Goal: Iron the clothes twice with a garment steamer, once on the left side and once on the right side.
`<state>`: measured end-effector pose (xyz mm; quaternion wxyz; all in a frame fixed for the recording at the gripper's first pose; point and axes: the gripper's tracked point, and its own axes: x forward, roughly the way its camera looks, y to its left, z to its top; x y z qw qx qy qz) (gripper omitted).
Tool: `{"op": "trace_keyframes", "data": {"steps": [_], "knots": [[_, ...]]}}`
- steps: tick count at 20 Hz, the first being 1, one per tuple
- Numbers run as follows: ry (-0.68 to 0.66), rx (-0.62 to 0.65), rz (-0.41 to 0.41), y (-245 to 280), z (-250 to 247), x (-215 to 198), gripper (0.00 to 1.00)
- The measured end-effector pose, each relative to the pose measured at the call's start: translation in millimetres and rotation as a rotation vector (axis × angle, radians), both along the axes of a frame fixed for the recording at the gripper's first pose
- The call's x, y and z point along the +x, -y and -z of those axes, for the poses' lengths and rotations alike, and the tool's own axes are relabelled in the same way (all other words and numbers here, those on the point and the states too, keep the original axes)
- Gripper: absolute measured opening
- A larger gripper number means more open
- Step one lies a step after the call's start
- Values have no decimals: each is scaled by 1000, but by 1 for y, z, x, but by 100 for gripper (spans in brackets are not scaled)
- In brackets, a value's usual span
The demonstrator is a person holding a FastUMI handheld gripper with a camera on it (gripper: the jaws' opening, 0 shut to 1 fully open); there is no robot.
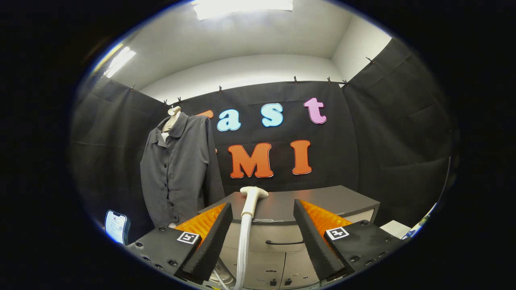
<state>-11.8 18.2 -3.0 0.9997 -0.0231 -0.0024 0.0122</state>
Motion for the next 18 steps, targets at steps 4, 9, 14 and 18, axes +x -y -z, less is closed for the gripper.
{"op": "trace_keyframes", "data": {"steps": [4,9,14,18], "knots": [[-2,-5,-5,-2,3,1,98],[-4,-6,-8,-3,3,-2,98],[-1,-8,-6,-1,3,-1,98],[0,-11,-4,-2,2,-1,98]]}}
